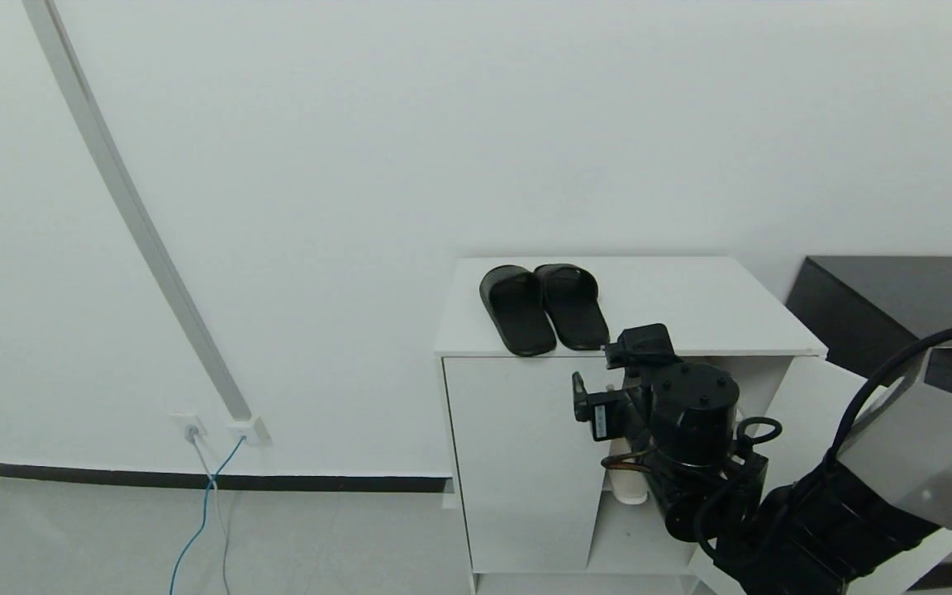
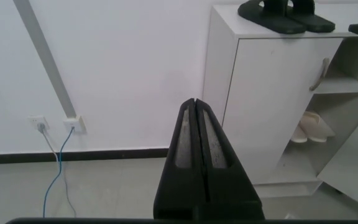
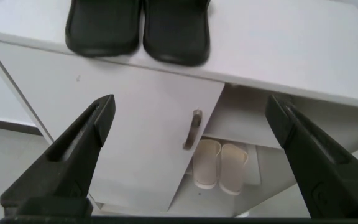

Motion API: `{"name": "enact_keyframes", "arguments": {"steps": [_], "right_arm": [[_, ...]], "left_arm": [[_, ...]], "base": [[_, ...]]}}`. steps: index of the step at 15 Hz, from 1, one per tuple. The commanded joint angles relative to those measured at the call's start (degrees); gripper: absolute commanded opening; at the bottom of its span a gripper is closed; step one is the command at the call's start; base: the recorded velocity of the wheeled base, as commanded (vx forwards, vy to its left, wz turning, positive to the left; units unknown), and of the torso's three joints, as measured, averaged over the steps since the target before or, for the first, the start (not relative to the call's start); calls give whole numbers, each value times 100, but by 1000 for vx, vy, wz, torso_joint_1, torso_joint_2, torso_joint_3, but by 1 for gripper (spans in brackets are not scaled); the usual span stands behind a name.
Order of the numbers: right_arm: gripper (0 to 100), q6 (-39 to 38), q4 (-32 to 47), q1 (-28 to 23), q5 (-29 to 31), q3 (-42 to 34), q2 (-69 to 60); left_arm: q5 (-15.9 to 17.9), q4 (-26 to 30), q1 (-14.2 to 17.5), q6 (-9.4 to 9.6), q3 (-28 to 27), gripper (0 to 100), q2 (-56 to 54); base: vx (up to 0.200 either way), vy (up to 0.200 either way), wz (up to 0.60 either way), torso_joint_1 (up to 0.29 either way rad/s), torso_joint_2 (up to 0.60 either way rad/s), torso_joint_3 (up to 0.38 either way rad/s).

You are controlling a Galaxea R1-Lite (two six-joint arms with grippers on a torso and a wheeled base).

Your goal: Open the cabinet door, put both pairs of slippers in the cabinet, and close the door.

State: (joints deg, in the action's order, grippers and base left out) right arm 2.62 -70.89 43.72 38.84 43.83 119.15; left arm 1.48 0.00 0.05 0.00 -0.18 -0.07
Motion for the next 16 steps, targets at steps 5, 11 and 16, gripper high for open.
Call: {"name": "enact_keyframes", "arguments": {"steps": [5, 11, 16], "right_arm": [[100, 2, -48, 23, 1, -32, -15], [100, -7, -145, 32, -17, -32, 20], [100, -34, -145, 146, -43, -14, 117]], "left_arm": [[2, 0, 4, -9, 1, 0, 7], [2, 0, 4, 0, 1, 0, 7], [2, 0, 4, 9, 1, 0, 7]], "base": [[0, 0, 0, 185, -395, -220], [0, 0, 0, 166, -351, -189], [0, 0, 0, 161, -349, -182]]}}
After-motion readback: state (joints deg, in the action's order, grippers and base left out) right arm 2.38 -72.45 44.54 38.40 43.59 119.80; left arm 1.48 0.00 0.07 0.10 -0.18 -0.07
